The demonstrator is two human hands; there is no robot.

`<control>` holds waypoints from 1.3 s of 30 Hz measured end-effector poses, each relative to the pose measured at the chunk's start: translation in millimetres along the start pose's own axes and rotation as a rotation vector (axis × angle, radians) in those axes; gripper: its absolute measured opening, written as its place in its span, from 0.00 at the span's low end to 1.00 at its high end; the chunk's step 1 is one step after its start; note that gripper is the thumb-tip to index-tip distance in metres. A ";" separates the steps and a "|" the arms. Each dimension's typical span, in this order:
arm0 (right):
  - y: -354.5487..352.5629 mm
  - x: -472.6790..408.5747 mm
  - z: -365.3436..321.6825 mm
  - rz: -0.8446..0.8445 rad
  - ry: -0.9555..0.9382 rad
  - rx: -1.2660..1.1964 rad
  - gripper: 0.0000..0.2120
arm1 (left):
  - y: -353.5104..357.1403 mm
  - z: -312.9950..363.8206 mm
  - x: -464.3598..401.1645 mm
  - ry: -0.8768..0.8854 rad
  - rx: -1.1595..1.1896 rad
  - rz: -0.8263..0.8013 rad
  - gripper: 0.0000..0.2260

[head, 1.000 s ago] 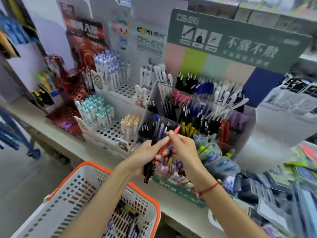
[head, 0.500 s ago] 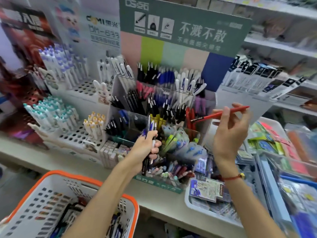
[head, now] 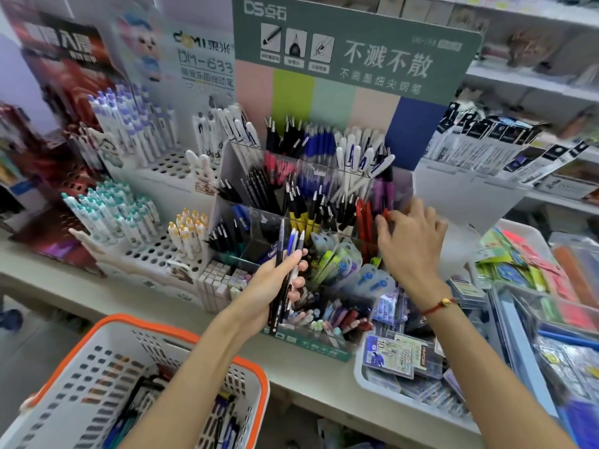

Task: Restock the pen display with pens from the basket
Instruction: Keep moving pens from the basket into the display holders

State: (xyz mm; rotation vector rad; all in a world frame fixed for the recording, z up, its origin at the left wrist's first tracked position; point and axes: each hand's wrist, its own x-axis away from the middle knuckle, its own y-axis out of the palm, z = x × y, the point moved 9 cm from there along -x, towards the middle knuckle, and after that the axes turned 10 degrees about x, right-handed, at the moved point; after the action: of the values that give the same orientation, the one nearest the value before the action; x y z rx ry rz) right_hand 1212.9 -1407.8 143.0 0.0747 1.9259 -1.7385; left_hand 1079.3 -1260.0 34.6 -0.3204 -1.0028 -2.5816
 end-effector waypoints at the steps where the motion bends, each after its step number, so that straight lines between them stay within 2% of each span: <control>1: -0.2 -1.5 -1.6 -0.043 -0.012 0.014 0.16 | 0.7 0.9 1.3 0.004 0.005 -0.008 0.10; 5: -5.0 -5.6 -5.0 -0.092 -0.042 0.094 0.14 | -0.8 4.8 6.4 0.016 -0.048 -0.017 0.09; 7: -4.6 -5.5 -5.4 -0.107 -0.029 0.057 0.17 | -1.4 6.4 7.1 0.032 -0.104 -0.023 0.08; 10: -27.1 5.9 -17.7 0.072 -0.019 -0.249 0.16 | -3.3 9.2 7.3 0.057 -0.140 -0.028 0.06; 12: -34.7 17.5 -38.3 0.090 -0.092 -0.441 0.11 | -4.4 10.4 7.9 0.067 -0.150 -0.025 0.05; 13: -29.0 21.1 -50.0 0.009 -0.123 -0.534 0.08 | -5.0 10.6 8.0 0.070 -0.156 -0.021 0.05; 17: 14.1 38.5 -90.2 -0.546 -0.098 -0.778 0.11 | -4.1 11.0 7.2 0.072 -0.186 -0.014 0.08; 19: 25.0 43.4 -99.6 -0.632 -0.057 -0.856 0.10 | -0.4 12.3 8.7 0.071 -0.211 -0.039 0.10; 23: 35.9 42.9 -100.5 -0.658 0.079 -0.994 0.10 | -2.1 20.4 12.3 0.073 -0.241 -0.033 0.11; 26: 38.0 38.8 -100.1 -0.624 0.145 -1.053 0.09 | -8.3 30.8 12.6 0.090 -0.241 0.011 0.10; 29: 34.9 28.5 -98.8 -0.520 0.220 -1.162 0.09 | -23.1 38.2 8.8 0.084 -0.142 0.075 0.13; 32: 28.6 22.7 -103.8 -0.447 0.229 -1.272 0.08 | -38.5 49.6 5.7 0.121 -0.142 0.123 0.14; 39: 19.2 14.1 -98.8 -0.148 0.284 -1.354 0.10 | -65.1 73.1 3.0 0.172 0.061 0.156 0.12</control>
State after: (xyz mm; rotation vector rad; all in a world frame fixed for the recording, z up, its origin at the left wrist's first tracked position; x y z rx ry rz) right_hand 1173.8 -1316.4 121.9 -0.3317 2.9430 -0.1912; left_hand 1056.4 -1165.9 49.1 -0.1511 -0.9532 -2.3874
